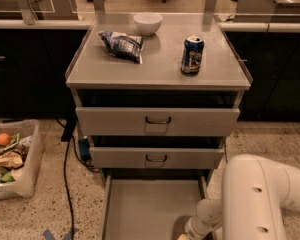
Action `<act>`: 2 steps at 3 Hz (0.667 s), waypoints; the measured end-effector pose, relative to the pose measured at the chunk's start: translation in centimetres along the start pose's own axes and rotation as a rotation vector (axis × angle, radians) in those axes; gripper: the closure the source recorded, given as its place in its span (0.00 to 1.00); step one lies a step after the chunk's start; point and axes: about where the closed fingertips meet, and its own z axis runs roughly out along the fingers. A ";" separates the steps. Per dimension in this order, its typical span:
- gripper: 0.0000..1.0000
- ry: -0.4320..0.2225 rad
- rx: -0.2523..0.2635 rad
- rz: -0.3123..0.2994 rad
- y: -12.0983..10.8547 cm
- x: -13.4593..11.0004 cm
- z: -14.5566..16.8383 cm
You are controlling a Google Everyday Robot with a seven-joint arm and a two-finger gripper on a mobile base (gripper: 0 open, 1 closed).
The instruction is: Close bottom drawer
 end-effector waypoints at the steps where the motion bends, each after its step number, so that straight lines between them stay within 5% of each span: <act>1: 0.00 0.084 0.155 -0.009 -1.5 0.8 -3.1; 2: 0.00 0.132 0.206 0.004 -1.9 2.7 -3.8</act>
Offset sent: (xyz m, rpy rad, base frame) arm 0.0094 -0.0173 0.0197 -0.1271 -0.0421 0.0236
